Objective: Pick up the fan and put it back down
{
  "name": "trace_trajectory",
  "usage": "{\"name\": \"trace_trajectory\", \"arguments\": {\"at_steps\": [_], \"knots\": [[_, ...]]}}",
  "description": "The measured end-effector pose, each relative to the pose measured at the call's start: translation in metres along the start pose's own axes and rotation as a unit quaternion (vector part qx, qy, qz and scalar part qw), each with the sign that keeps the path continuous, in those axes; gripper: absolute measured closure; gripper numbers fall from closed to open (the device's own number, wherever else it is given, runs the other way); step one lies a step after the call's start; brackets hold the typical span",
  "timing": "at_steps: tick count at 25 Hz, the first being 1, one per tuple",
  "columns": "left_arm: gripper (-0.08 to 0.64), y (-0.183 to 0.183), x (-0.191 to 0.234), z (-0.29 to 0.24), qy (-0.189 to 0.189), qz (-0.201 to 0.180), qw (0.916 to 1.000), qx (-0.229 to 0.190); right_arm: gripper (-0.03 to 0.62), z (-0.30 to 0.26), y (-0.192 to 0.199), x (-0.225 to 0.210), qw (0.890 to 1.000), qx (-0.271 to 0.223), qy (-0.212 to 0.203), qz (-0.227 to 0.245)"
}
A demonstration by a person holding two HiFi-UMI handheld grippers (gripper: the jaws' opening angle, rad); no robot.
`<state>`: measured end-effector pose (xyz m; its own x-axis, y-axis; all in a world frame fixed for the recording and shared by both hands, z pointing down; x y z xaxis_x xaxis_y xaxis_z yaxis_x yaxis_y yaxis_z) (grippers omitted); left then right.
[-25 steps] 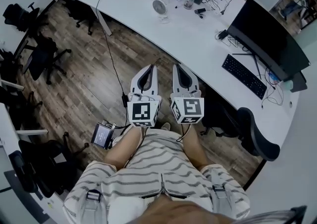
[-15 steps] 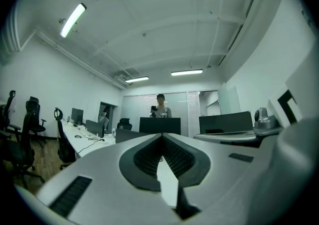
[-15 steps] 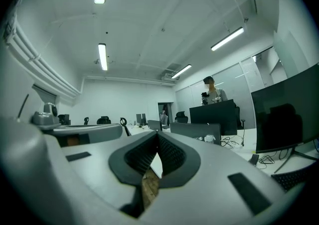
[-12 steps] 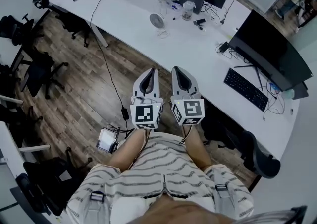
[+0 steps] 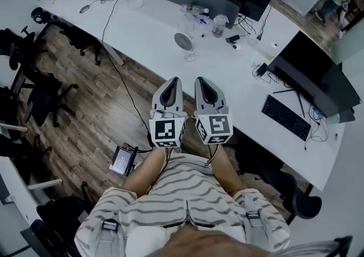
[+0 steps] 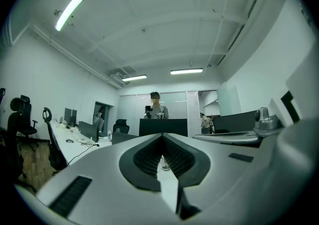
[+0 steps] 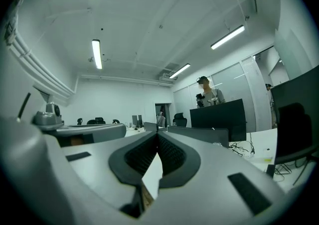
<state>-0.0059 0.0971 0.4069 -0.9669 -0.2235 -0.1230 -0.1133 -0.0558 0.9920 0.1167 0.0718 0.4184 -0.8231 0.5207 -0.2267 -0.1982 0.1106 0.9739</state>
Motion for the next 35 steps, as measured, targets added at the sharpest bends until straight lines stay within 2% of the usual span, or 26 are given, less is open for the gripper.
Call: {"name": "trace_trajectory", "arguments": {"at_steps": [14, 23, 35], "knots": [[0.554, 0.006, 0.084, -0.059, 0.039, 0.014, 0.9991, -0.004, 0.581, -0.091, -0.001, 0.022, 0.999, 0.003, 0.032, -0.001], [0.554, 0.013, 0.109, -0.081, 0.055, 0.024, 0.9982, -0.001, 0.580, -0.119, -0.006, 0.024, 0.998, 0.002, 0.056, 0.009], [0.554, 0.017, 0.111, -0.108, 0.068, 0.023, 0.9974, 0.001, 0.581, -0.146, -0.009, 0.009, 0.998, 0.003, 0.064, 0.008]]}}
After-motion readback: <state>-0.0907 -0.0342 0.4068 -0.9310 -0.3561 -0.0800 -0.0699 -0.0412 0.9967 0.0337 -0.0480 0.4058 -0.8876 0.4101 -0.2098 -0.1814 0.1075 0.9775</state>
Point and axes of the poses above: the fingertips, and each gripper's own axes: z backward along the fingers, x to its left, y out of its underside, the point moved 7 cm from there along z, backward along the fingers, and after that the axes turned 8 degrees about -z, right-handed, at the moved point
